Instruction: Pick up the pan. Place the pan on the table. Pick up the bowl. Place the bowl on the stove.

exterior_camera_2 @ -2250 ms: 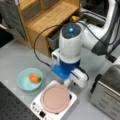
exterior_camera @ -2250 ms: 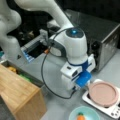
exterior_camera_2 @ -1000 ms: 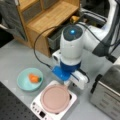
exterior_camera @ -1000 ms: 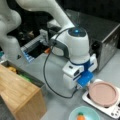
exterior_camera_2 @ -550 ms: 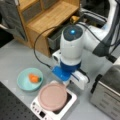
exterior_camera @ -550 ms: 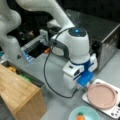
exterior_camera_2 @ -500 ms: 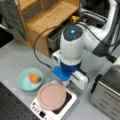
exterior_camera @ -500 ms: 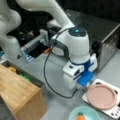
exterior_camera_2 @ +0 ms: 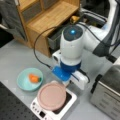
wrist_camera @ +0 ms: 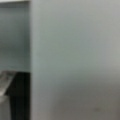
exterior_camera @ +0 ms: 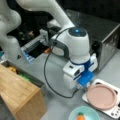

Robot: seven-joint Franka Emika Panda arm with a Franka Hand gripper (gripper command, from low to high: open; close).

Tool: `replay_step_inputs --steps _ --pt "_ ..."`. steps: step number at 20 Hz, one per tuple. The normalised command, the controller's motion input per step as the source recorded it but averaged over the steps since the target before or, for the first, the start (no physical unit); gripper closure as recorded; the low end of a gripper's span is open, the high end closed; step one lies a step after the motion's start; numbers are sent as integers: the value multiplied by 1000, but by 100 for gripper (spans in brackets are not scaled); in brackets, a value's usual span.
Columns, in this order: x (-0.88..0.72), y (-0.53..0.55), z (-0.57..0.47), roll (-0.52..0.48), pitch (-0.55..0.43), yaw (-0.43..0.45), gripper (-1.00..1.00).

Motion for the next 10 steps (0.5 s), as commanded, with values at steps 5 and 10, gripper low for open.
replay_step_inputs --steps 5,10 --pt "79 471 47 -147 64 153 100" --pt "-1 411 209 -135 102 240 100"
